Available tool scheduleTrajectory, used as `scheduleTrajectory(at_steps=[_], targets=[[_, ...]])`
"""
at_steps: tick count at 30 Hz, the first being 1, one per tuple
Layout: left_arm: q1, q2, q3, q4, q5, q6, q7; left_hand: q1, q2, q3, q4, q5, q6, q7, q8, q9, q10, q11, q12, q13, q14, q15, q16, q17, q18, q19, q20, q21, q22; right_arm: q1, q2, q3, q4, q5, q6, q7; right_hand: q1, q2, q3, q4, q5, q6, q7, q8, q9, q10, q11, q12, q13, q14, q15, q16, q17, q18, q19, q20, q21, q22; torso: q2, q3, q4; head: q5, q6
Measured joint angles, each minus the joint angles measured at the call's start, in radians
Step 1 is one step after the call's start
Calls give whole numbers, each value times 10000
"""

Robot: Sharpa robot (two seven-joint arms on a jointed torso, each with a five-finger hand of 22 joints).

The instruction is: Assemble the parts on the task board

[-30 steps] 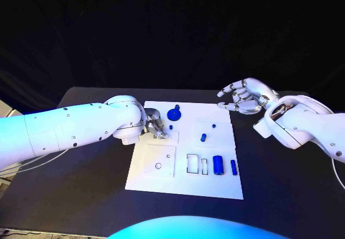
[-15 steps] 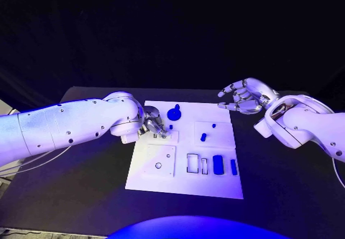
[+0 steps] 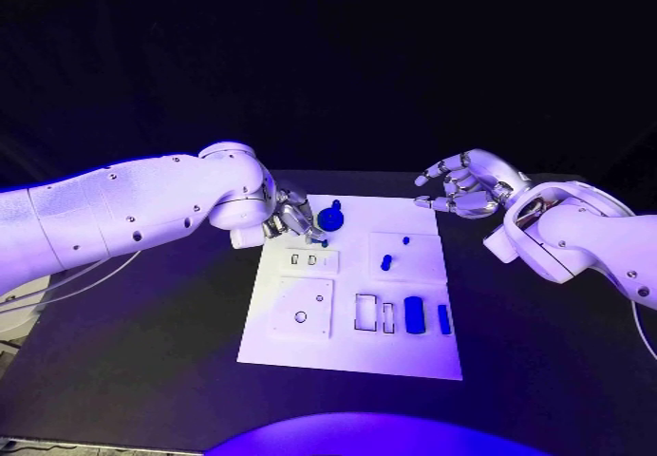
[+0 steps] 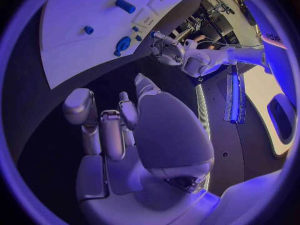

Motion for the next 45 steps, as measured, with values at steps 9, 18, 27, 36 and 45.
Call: scheduleTrajectory(at_steps=[9, 18, 27, 36, 45], targets=[[540, 1201, -415, -1594, 265, 1861, -69, -355, 227, 538, -208, -1708, -259, 97, 56, 276, -306, 89, -175, -241, -1, 1, -41, -1, 0, -181, 73, -148, 0, -5, 27, -3, -33, -1, 13, -24, 0, 0, 0, 0, 0, 0, 0, 39, -1, 0, 0, 0, 0, 0, 0, 0, 0, 0, 0, 0, -42, 0, 0, 7, 5, 68, -14], [913, 1799, -1029, -2316, 636, 2997, -119, -421, 209, 540, -210, -1792, -256, 103, 58, 308, -305, 89, -175, -237, -1, 1, -40, -2, 0, -181, 73, -148, 0, -8, 66, -5, -56, -1, 18, -38, 0, 0, 0, 0, 0, 0, 0, 39, -2, 0, 0, 0, 0, 0, 0, 0, -1, 0, 0, 0, -42, 0, 0, 10, 10, 140, -56], [991, 1988, -1402, -2426, 945, 3271, -141, -632, 209, 886, -500, -1820, -275, 123, 57, 346, -305, 90, -175, -182, -1, 1, -40, -2, -1, -180, 74, -148, 0, -9, 107, -5, -121, -2, 2, -40, 0, 0, 0, 0, 7, 0, 0, 39, -3, 0, 0, -37, -57, 0, 0, -40, 7, 0, 0, 0, -134, -55, 8, -5, 11, 192, -73], [995, 2023, -1522, -2282, 883, 3158, -152, -658, 182, 899, -514, -1821, -291, 140, 53, 367, -305, 90, -84, -103, -1, 1, -40, -3, 1, -141, 112, -103, 0, -12, 135, -6, -197, -12, -431, -129, -40, -40, 226, 40, 38, -198, -25, 155, 8, -1406, 11, -2119, -2212, -63, -95, -1477, -1497, 529, -1065, -26, -2598, -1711, 15, -15, 11, 216, -76], [936, 2018, -1543, -2181, 745, 2883, -154, -796, 189, 898, -514, -1822, -290, 142, 46, 417, -223, 86, -36, -46, -1, 1, -40, -3, 1, -68, 110, -56, 0, -11, 170, -6, -221, 308, -1004, -48, -132, -380, 1096, 41, 117, -610, 135, 466, 122, -2971, 179, -6044, -6241, -1966, 74, -7146, -6318, 711, -2135, 155, -6355, -4374, 22, -12, 10, 232, -117]])
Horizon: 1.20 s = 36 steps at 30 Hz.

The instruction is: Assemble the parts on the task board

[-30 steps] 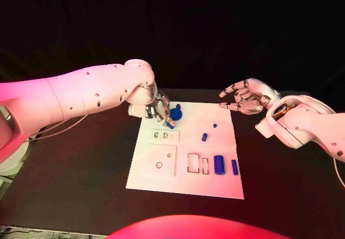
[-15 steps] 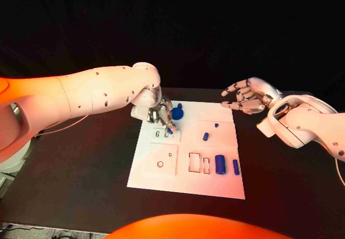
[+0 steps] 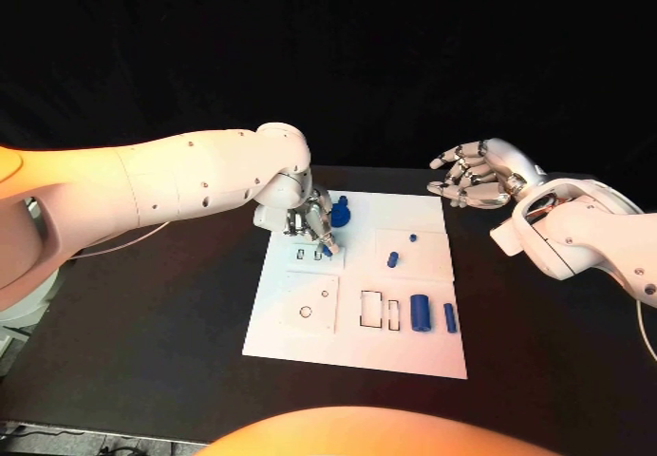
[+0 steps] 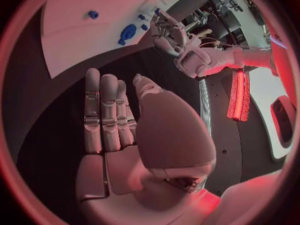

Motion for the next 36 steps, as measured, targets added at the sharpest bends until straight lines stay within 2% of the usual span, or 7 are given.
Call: scheduleTrajectory(at_steps=[3, 4, 9, 17, 22, 28, 36], targets=[[-36, -18, -2, 23, -57, -77, 0, -59, -47, 39, -39, 0, 0, 0, 0, 8, 0, 0, 0, 12, 0, 0, 0, 0, 0, 0, 0, 0, 0, 0, 6, 0, -11, 156, -108, 60, -86, -86, 292, -13, 0, -12, 11, 76, 2, -24, 8, -612, -767, -55, 90, -1036, -197, -1, 10, 49, -631, -539, 2, 0, -1, 13, -33], [-50, -28, -5, 30, -82, -103, -1, -130, -117, 443, -443, -39, 0, 1, -8, 8, 0, 0, -1, 20, 0, 0, 0, -1, 0, 0, 0, -1, 0, 0, 6, 0, -17, 219, -141, 86, -144, -144, 396, -10, 0, -40, 39, 76, 2, -24, 9, -850, -1055, -71, 107, -1402, -245, -1, -7, 66, -845, -730, 2, 0, -3, 15, -39], [-99, -76, -9, 63, -171, -165, -7, -230, -112, 443, -444, -53, 24, -22, 32, 22, 26, 17, 37, 42, 0, 1, 0, -1, 0, 19, -19, -3, 0, 1, 7, 0, -37, 477, -225, 181, -244, -245, 751, -15, 38, -32, 143, 76, -29, -23, 188, -1731, -2140, -175, 253, -2688, -401, -1, -60, 224, -1553, -1383, 2, 1, -1, 16, -82], [-173, -159, -18, 86, -234, -244, -16, -363, -85, 443, -444, 4, 44, -38, 32, 80, 108, -36, 96, 125, 0, 0, 41, -1, 0, 35, -36, 30, 0, 1, -3, -1, -44, 806, -277, 285, -300, -374, 781, -42, 38, -64, 220, 76, -59, 4, 217, -1987, -2602, -142, 287, -3157, -419, -1, -8, 275, -1820, -1679, -2, 6, 7, 37, -118], [-190, -212, -20, 86, -233, -300, -18, -440, -140, 582, -553, 5, 79, -70, 32, 97, 175, -32, 145, 167, 0, 0, 41, -1, 0, 35, -36, 34, 0, 1, -11, -1, -54, 921, -282, 316, -300, -374, 839, -39, 38, -66, 223, 76, -84, -40, 349, -2244, -3039, -398, 498, -3816, -536, -3, -192, 458, -2207, -2028, -7, 7, 9, 58, -132], [-210, -254, -20, 71, -221, -348, -20, -545, -166, 650, -594, 5, 87, -67, 72, 119, 175, -32, 145, 168, 0, 0, 41, -1, -1, 35, -37, 34, 0, 0, -10, -1, -62, 1009, -281, 341, -339, -413, 891, -41, 38, -64, 225, 117, -108, -12, 379, -2363, -3457, -574, 608, -4398, -737, -3, -312, 579, -2552, -2382, -7, 12, 7, 69, -142], [-319, -263, -25, 51, -220, -414, -21, -559, -180, 650, -594, 4, 98, -60, 72, 120, 175, -32, 145, 168, 0, 0, 41, -1, 0, 71, -73, 34, 0, 0, -10, -1, -70, 1073, -273, 355, -339, -413, 891, -41, 37, -64, 225, 116, -117, -11, 379, -2422, -3583, -611, 573, -4548, -787, -3, -348, 614, -2599, -2492, -7, 12, -4, 56, -155]])
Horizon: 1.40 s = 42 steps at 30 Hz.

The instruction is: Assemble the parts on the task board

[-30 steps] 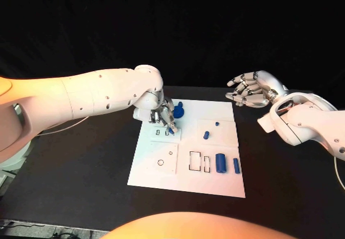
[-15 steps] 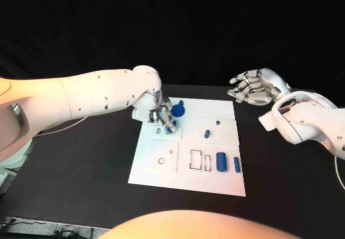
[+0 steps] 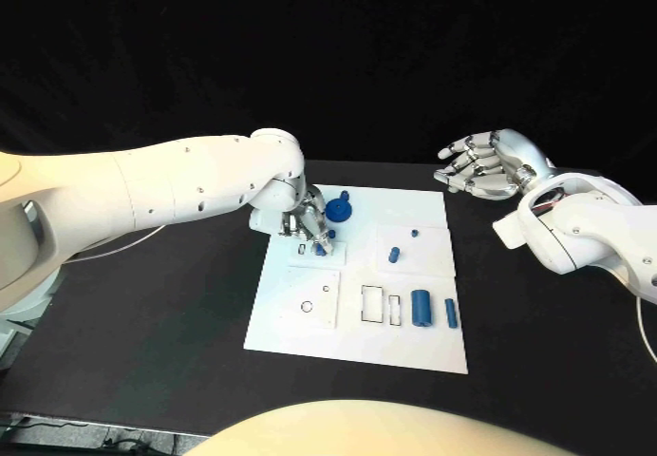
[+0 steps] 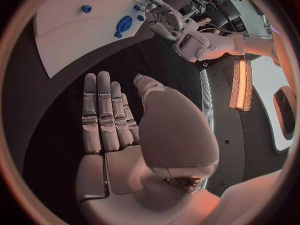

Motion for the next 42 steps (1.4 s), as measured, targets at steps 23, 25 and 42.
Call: scheduleTrajectory(at_steps=[23, 25, 42], targets=[[-121, -97, 46, 57, -151, -199, 79, -127, -49, 218, -219, 39, 38, 1, 23, 10, -1, 1, 0, -1, 0, 0, 0, 0, 0, 5, 5, 34, 0, 1, -17, 0, -39, 40, 269, -105, -39, -39, 0, 0, 0, -51, 46, -1, -24, -107, 108, -78, -186, -104, 104, -195, -92, -2, -53, 52, -155, -185, -1, -11, 11, 9, 0], [-125, -115, 47, 80, -161, -232, 89, -127, -49, 218, -219, 47, 38, 2, 23, 19, -1, 1, 0, 8, 0, 0, 0, 0, 0, 38, 37, 33, 0, 1, -15, 0, -41, 40, 285, -112, -39, -39, 0, 0, -1, -51, 46, -1, -24, -106, 108, -78, -186, -104, 104, -195, -92, -1, -53, 52, -155, -185, -1, -11, 7, 9, -6], [-147, -370, 55, 255, -220, -732, 97, -167, -10, 246, -192, 89, 105, -24, 29, 70, 74, -4, 48, 38, 0, 0, -1, 0, 0, 72, 2, 70, 0, 0, -17, 0, -55, 42, 389, -160, -39, -38, -1, 0, -1, -52, 44, -1, -24, -102, 111, -78, -213, -104, 104, -233, -92, -3, -52, 52, -155, -200, 4, -3, 0, -28, -61]])
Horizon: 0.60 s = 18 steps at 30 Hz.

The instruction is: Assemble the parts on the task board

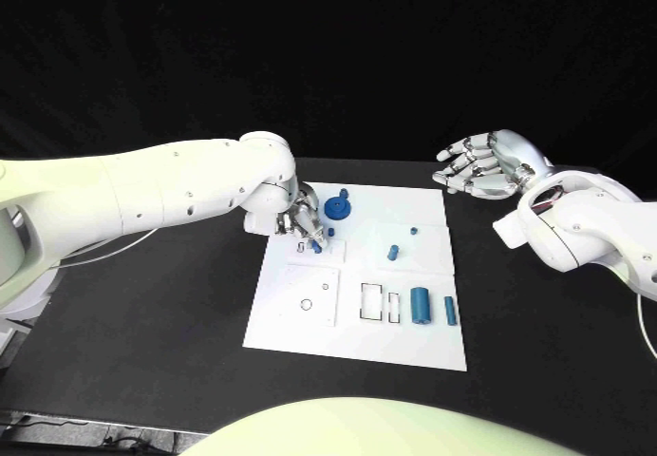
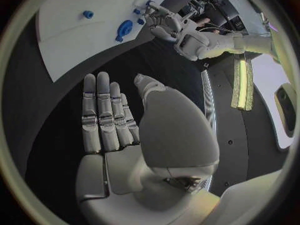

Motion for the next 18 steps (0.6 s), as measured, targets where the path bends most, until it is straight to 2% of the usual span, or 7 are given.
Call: scheduleTrajectory(at_steps=[18], targets=[[-7, -49, -3, 113, -194, -76, -8, -32, -32, -1, -1, -4, 13, 16, 29, 8, 17, -17, -1, 9, 0, 0, 0, 0, 1, -1, 0, 39, 0, 0, -21, 0, 15, -3, 140, -83, 0, 0, 0, 0, 0, 0, -1, 0, 1, 1, 0, 0, -22, 0, 0, 0, 1, 0, 0, -1, 1, -25, -9, 8, 1, 24, -37]])
